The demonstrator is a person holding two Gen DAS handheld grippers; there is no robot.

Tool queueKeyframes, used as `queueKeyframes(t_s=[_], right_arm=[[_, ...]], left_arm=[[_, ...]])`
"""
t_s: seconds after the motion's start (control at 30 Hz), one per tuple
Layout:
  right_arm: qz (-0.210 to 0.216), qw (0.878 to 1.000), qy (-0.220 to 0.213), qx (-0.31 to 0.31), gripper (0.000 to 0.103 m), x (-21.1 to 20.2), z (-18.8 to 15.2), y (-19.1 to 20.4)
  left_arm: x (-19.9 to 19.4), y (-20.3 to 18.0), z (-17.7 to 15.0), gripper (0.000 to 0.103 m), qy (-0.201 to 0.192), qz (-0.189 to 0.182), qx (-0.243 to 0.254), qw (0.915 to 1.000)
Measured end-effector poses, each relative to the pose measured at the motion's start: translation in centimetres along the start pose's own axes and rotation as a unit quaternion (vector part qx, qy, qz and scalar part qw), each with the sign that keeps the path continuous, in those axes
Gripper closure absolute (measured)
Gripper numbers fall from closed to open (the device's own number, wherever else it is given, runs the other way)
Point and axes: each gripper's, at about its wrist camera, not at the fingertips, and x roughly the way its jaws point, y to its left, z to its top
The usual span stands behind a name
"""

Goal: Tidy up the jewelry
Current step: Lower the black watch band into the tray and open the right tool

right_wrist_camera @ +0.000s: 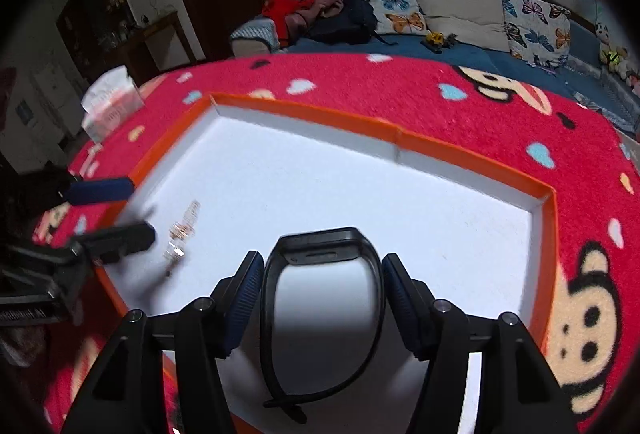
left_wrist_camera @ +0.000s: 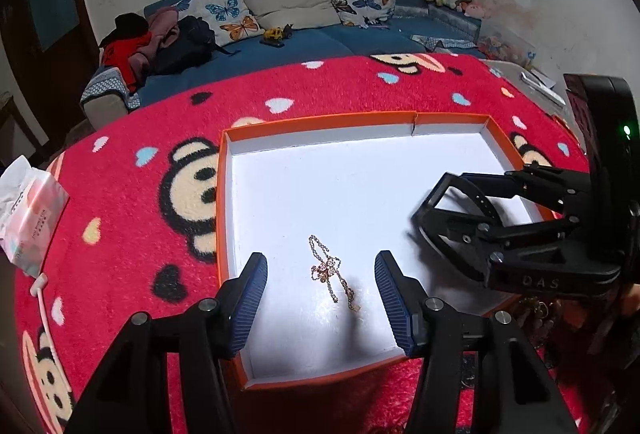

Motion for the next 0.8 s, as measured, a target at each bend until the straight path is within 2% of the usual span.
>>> queueKeyframes(t_s=[0.1, 0.2, 0.43, 0.8], right_arm=[[0.003, 1.000, 0.001, -0.001, 0.036, 0.3, 0.6, 0.5], [-0.021, 1.000, 0.002, -0.018, 0.036, 0.6, 0.7, 0.9], [-0.029, 0.999, -0.016, -0.033, 0.036, -2.0, 0.7, 1.1], [-0.038, 0.998, -0.028, -0.042, 0.036, -6.5, -2.2, 1.4]], left_arm=[[-0.6, 0.2, -0.3, 0.043, -0.003, 0.000, -0.003, 1.0000], [-1.3, 0.1, -0.8, 0.043, -0.003, -0.001, 0.001, 1.0000], [-3.6, -1.2, -3.0, 0.043, -0.013, -0.008, 0.016, 0.9998], [-6.2, -6.4, -7.1, 0.043, -0.001, -0.022, 0.029, 0.9993]])
